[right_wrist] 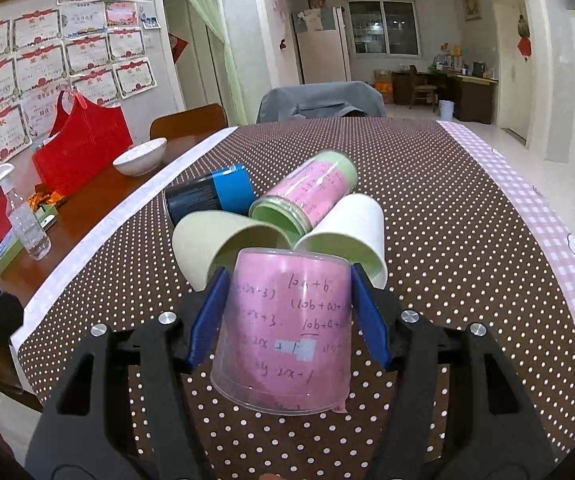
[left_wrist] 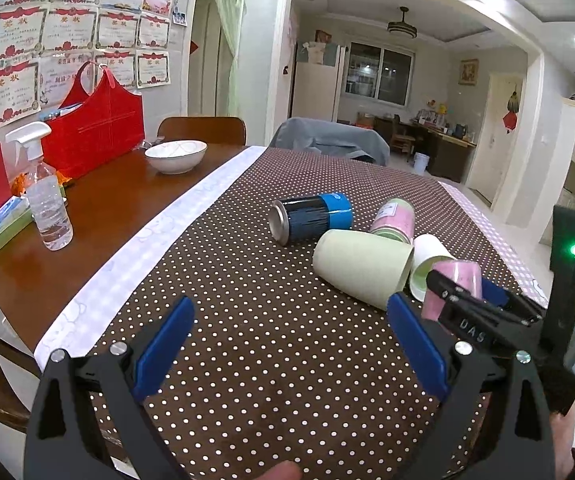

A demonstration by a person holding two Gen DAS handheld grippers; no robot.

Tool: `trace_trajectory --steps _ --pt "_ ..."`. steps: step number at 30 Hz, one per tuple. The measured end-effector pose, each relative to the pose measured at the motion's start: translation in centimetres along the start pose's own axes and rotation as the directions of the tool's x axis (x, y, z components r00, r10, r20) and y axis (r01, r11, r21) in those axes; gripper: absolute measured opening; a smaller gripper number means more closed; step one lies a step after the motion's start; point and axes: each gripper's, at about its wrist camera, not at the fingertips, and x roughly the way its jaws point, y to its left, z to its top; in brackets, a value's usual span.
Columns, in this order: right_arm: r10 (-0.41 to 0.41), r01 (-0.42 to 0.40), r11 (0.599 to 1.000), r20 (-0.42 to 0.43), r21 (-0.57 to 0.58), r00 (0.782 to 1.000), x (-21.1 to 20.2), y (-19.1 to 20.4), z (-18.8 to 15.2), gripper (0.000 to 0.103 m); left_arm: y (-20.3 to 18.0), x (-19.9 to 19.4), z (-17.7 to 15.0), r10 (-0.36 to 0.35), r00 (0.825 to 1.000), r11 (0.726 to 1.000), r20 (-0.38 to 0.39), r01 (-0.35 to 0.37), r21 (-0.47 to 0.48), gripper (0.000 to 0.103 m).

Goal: Flip cup upside down

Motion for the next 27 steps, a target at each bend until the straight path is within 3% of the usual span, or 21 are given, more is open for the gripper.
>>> trace_trajectory --steps 11,14,18,27 --pt "0.012 -0.014 0.999 -0.054 -0.030 0.998 -0.2 0.4 -1.9 0.062 0.1 0.0 -0.1 -0.001 1.000 1.000 -0.002 0.001 0.001 0.095" --pt "0.034 -0.036 0.999 -0.066 -0.038 0.997 -0.8 0.5 -2.2 0.075 0.0 0.0 0.0 -0.001 1.000 1.000 0.000 0.001 0.003 0.095" --pt "0.051 -0.054 0.998 -0.063 -0.039 0.997 -2.0 0.4 -2.6 0.084 0.0 -0.1 0.0 0.001 1.000 1.000 0.006 -0.001 0.003 0.095" --pt "0.095 -0.096 0.995 -0.027 -0.024 0.995 -5.1 -0.1 -1.8 0.097 -0.5 -0.7 0.0 -0.006 1.000 1.000 0.017 0.006 0.012 0.095"
